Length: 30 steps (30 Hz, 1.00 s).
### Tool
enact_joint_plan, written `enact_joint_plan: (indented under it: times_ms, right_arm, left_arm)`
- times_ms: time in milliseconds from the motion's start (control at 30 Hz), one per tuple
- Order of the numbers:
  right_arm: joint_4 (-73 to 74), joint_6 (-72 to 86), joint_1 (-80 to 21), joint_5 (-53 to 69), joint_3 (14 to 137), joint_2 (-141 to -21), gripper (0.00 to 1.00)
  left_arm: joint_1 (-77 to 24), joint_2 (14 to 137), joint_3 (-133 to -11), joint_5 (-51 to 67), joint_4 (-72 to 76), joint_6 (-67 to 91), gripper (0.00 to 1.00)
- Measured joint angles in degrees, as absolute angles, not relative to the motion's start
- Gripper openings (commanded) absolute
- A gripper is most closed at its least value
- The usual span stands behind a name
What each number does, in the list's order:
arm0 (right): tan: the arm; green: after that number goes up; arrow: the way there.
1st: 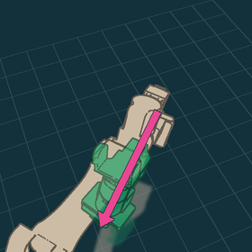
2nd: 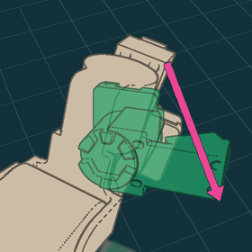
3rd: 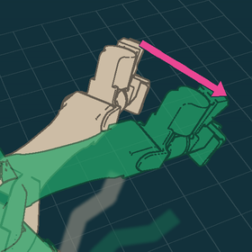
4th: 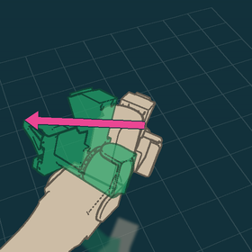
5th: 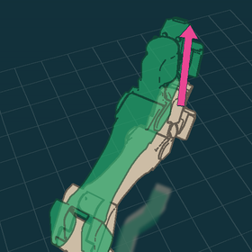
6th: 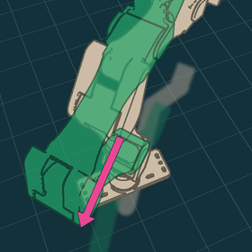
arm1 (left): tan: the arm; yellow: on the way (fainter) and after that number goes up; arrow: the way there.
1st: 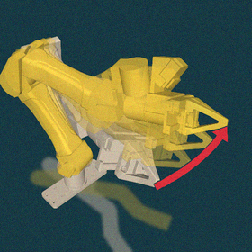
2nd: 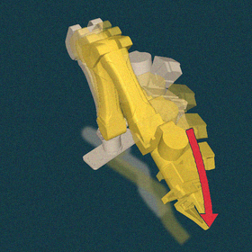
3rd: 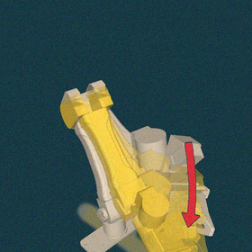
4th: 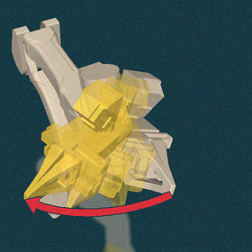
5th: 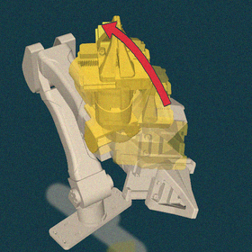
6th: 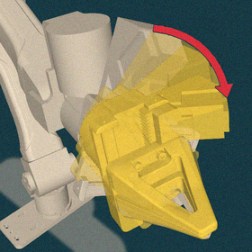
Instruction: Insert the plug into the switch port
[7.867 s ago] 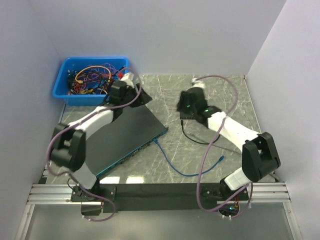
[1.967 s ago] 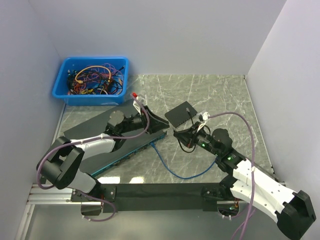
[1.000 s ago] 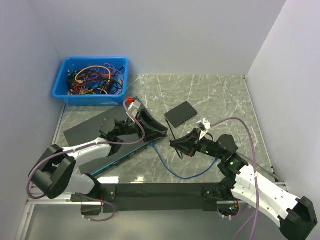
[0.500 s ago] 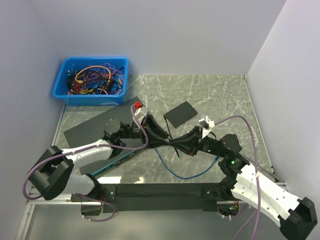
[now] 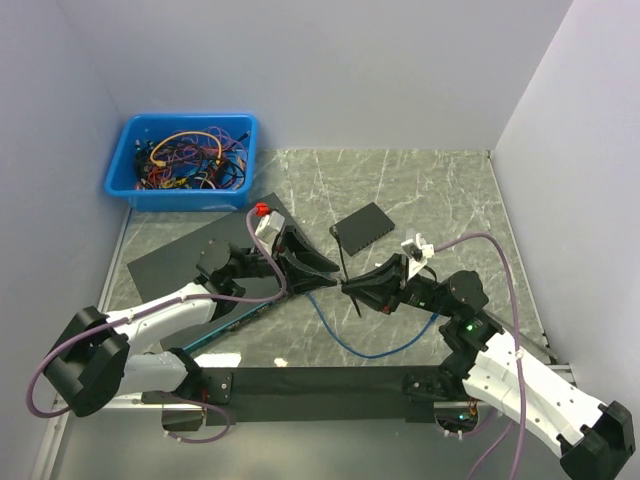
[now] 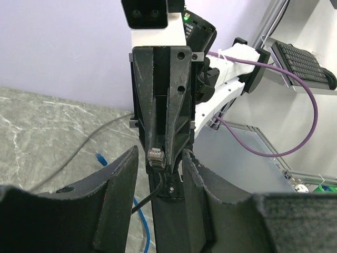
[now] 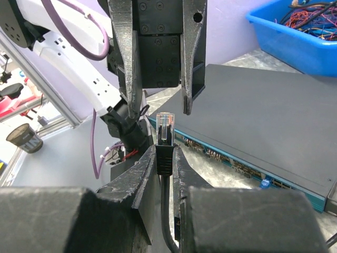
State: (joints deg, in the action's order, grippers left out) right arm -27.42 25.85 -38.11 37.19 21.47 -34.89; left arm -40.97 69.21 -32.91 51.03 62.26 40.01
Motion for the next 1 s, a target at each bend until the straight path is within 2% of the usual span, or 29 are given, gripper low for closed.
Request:
enact_joint_plan:
  times_ms: [300,567,767,1000]
  right_arm:
    - [-17.2,20.8,-41.1,33.3,25.6,-31.0,0.00]
    - [-9.6,15.4,-48.6,28.6,29.9,-29.4,0.00]
    - [-4.2,12.4,-57.2,24.1,32.2,-29.6,0.00]
    - [-2.3,9.7,-73.6,14.3,34.9,-34.9,0.00]
  left_arm:
    - [-41.0,68.4,-32.8,48.9,60.3,39.3,0.44]
    - [-41.0,60.5,-32.1,42.3,53.0,33.6,0.43]
    - [-41.0,57.4,-32.1,37.6,49.2,29.8,0.43]
    - [-40.9,55.9,-32.1,33.7,46.0,27.7,0.43]
